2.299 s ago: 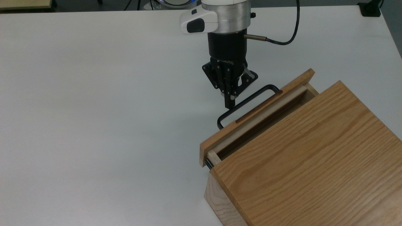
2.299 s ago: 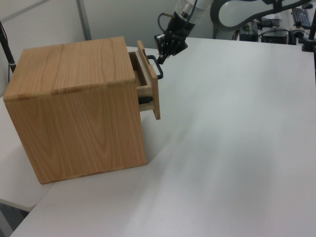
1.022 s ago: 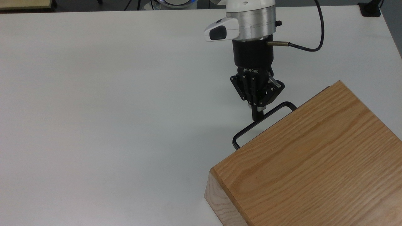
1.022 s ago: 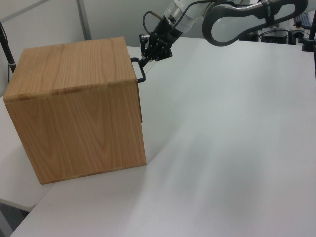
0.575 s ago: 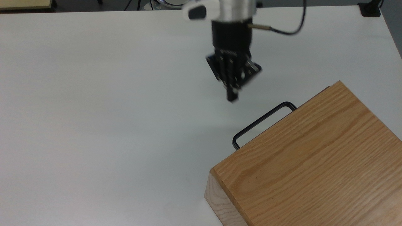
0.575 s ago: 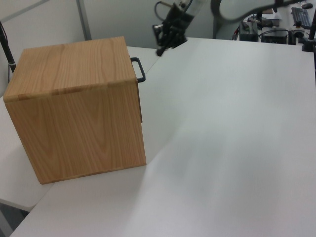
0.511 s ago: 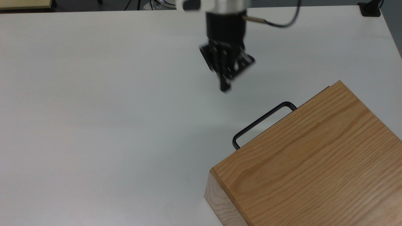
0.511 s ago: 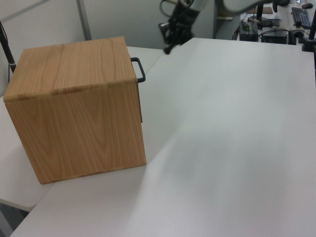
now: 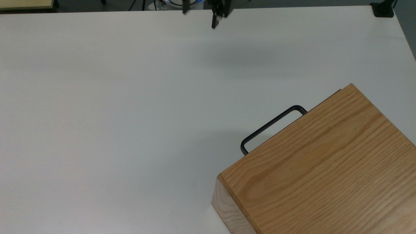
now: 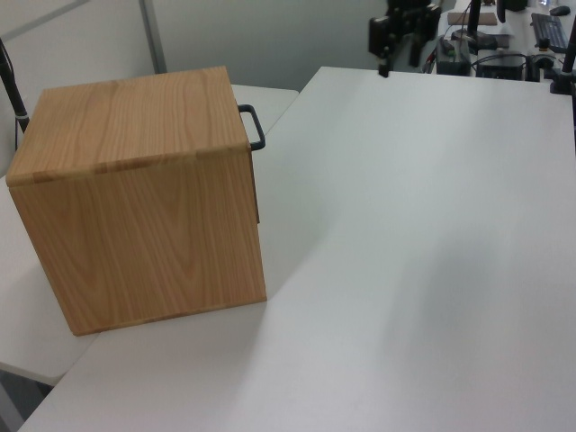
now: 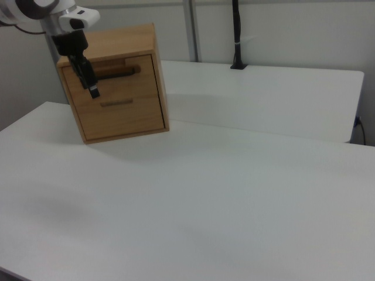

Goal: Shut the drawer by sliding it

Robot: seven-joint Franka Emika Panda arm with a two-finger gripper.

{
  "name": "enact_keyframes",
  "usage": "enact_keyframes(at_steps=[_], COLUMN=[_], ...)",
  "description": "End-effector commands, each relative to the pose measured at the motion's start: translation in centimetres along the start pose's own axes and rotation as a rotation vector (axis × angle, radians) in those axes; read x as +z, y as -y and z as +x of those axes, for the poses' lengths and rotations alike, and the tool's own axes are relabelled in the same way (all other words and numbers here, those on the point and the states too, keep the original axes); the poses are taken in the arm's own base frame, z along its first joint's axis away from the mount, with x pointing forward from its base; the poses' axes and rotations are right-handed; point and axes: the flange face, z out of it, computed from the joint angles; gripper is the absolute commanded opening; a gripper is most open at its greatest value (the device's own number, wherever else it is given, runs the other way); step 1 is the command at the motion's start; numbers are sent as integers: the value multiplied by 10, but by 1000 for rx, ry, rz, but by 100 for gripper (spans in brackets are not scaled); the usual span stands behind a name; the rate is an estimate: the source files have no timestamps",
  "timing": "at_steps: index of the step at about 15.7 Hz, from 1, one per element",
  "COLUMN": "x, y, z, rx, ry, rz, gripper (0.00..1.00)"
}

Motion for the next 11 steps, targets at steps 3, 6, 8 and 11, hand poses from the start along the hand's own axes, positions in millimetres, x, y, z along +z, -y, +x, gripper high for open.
enact_keyframes(at_steps=[3, 6, 8, 11], x=[-17, -22, -19, -16], y=[-77, -98, -111, -116], z=[-24, -23, -10, 1], rx=[-230, -341, -424, -570], ry=[29, 28, 21, 1], rz=[-40, -31, -25, -18], gripper=[100, 100, 100, 100])
